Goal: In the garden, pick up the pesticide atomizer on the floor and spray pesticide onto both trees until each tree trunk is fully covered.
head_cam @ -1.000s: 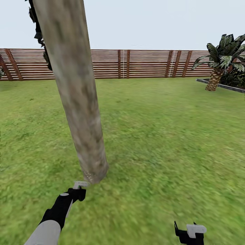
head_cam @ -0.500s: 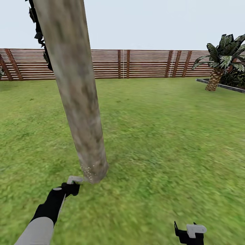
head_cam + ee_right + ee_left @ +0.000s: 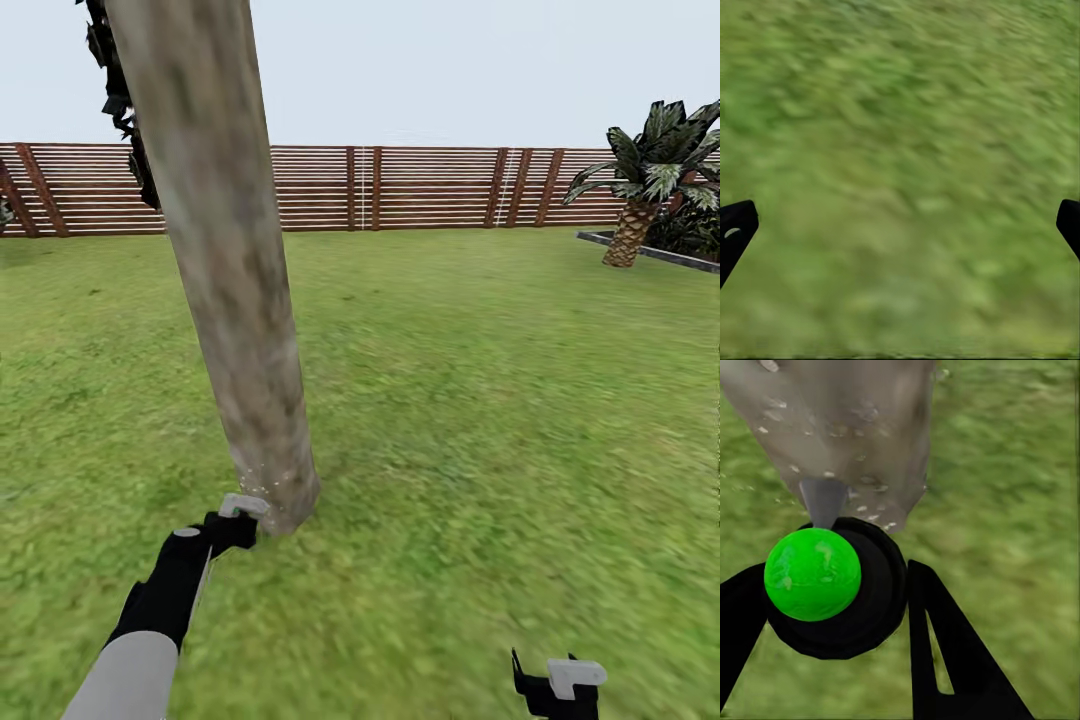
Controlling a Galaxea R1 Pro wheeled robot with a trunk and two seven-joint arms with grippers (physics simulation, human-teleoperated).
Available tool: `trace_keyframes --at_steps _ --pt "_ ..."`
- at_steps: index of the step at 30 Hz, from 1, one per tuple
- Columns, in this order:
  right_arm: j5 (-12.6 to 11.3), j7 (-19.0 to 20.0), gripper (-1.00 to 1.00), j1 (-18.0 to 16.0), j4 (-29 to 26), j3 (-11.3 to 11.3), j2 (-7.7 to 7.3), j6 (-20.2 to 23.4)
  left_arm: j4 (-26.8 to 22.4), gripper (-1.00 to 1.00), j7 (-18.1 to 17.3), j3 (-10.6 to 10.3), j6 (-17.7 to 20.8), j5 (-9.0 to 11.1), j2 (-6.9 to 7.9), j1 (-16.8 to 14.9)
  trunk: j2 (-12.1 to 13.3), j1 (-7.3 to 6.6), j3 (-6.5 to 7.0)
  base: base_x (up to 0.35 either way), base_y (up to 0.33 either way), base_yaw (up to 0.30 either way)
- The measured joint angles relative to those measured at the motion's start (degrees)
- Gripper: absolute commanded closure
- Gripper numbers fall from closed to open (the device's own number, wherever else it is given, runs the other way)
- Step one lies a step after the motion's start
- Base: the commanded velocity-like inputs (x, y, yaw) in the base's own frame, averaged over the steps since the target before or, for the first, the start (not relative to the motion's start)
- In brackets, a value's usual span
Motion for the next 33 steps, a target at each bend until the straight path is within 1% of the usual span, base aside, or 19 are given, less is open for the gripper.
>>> trace_keyframes --at_steps 2,4,7,8,10,11,14,16,18,19,21,23,24,25,26,28,31,33 --pt "0.0 0.0 -1.00 0.0 0.0 0.0 0.00 0.0 -1.1 1.00 -0.6 0.0 0.2 0.3 0.46 0.1 0.0 0.00 0.00 -0.241 0.043 0.000" --pt "0.0 0.0 -1.00 0.0 0.0 0.0 0.00 0.0 -1.4 1.00 -0.7 -0.2 0.2 0.4 0.47 0.1 0.0 -0.01 0.00 -0.075 0.012 0.000" --pt "0.0 0.0 -1.00 0.0 0.0 0.0 0.00 0.0 -1.5 1.00 -0.8 -0.6 0.3 0.5 -0.46 0.0 0.0 -0.03 0.00 -0.013 0.002 0.000" --pt "0.0 0.0 -1.00 0.0 0.0 0.0 0.00 0.0 -1.6 1.00 -0.8 -0.7 0.5 0.6 -1.07 -0.2 0.0 -0.03 0.00 -0.003 0.001 0.000" --pt "0.0 0.0 -1.00 0.0 0.0 0.0 0.00 0.0 -1.6 1.00 -0.8 -0.7 1.6 0.5 -2.01 -0.5 0.0 -0.03 0.00 -0.001 0.000 0.000" --pt "0.0 0.0 -1.00 0.0 0.0 0.0 0.00 0.0 -1.7 1.00 -0.8 -0.8 2.1 0.5 -2.16 -0.5 0.0 -0.03 0.00 0.000 0.000 0.000" --pt "0.0 0.0 -1.00 0.0 0.0 0.0 0.00 0.0 -2.9 1.00 -0.8 -0.5 2.4 0.5 -1.75 -0.5 0.0 -0.03 0.00 0.000 0.000 0.000" --pt "0.0 0.0 -1.00 0.0 0.0 0.0 0.00 0.0 -3.9 1.00 -0.9 -0.1 2.5 0.5 -0.89 -0.4 0.0 -0.03 0.00 0.000 0.000 0.000" --pt "0.0 0.0 -1.00 0.0 0.0 0.0 0.00 0.0 -4.3 1.00 -1.0 -0.2 2.6 0.5 -0.37 -0.1 0.0 -0.02 0.00 -0.158 0.000 0.000" --pt "0.0 0.0 -1.00 0.0 0.0 0.0 0.00 0.0 -4.4 1.00 -1.0 -0.5 2.6 0.5 -0.31 0.0 0.0 0.00 0.00 -0.290 0.000 0.000" --pt "0.0 0.0 -1.00 0.0 0.0 0.0 0.00 0.0 -4.5 1.00 -1.0 -0.8 2.6 0.4 -0.63 0.1 0.0 0.01 0.00 -0.317 0.000 0.000" --pt "0.0 0.0 -1.00 0.0 0.0 0.0 0.00 0.0 -4.5 1.00 -1.0 -1.7 2.6 0.5 -1.01 0.1 0.0 0.01 0.00 -0.274 0.000 0.000" --pt "0.0 0.0 -1.00 0.0 0.0 0.0 0.00 0.0 -4.6 1.00 -1.0 -2.5 2.7 0.5 -1.09 0.2 0.0 0.00 0.00 -0.082 0.000 0.000" --pt "0.0 0.0 -1.00 0.0 0.0 0.0 0.00 0.0 -4.5 1.00 -1.0 -4.5 2.7 0.8 -1.22 0.2 0.0 -0.02 0.00 -0.042 0.000 0.000" --pt "0.0 0.0 -1.00 0.0 0.0 0.0 0.00 0.0 -4.5 1.00 -1.0 -5.3 2.7 0.7 -1.31 0.1 0.0 -0.02 0.00 -0.021 0.000 0.000" --pt "0.0 0.0 -1.00 0.0 0.0 0.0 0.00 0.0 -4.6 1.00 -1.0 -5.9 3.0 0.9 -1.43 -0.1 0.0 -0.03 0.00 -0.010 0.000 0.000" --pt "0.0 0.0 -1.00 0.0 0.0 0.0 0.00 0.0 -4.6 1.00 -1.7 -5.9 5.0 0.9 -0.77 -0.4 0.0 -0.03 0.00 -0.002 0.000 0.000" --pt "0.0 0.0 -1.00 0.0 0.0 0.0 0.00 0.0 -4.9 1.00 -4.7 -5.6 5.4 0.7 0.60 -0.5 0.0 -0.03 0.00 0.000 0.000 0.000"
